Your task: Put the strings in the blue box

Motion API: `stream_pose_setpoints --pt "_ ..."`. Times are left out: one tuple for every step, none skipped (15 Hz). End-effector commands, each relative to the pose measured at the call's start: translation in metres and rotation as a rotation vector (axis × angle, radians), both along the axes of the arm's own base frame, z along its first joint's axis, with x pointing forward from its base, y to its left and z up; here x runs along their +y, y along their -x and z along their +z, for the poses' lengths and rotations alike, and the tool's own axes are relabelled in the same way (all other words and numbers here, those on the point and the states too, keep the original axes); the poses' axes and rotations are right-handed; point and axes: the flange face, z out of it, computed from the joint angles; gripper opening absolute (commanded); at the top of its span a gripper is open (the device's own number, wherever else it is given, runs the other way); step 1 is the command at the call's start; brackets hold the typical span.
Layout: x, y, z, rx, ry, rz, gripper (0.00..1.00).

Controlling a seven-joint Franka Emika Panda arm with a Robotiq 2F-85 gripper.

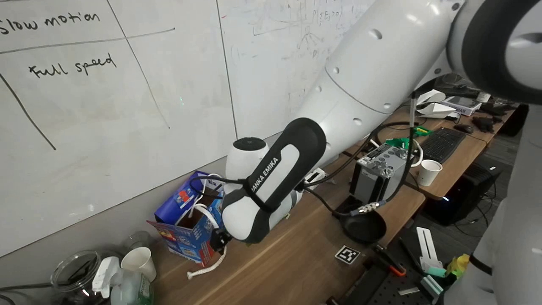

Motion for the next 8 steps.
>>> stream_pose_setpoints --pt "0.007 -0.001 -0.012 -0.117 -0.048 0.02 1.0" --pt "0.01 -0.003 -0.018 -0.144 -0.053 0.026 1.0" --pt "0.012 -0.007 -0.023 -0.168 -0.055 0.033 1.0" --pt "0.013 -0.009 -0.029 -0.183 -0.057 0.044 1.0" --pt "0.011 -0.011 -0.038 -0.195 -0.055 0.052 1.0" --pt "0.009 -0.017 -0.044 -0.203 -0.055 0.054 1.0" --pt "0.006 -0.021 -0.052 -0.209 -0.051 0.061 1.0" --pt "0.002 -0.026 -0.06 -0.211 -0.046 0.067 1.0"
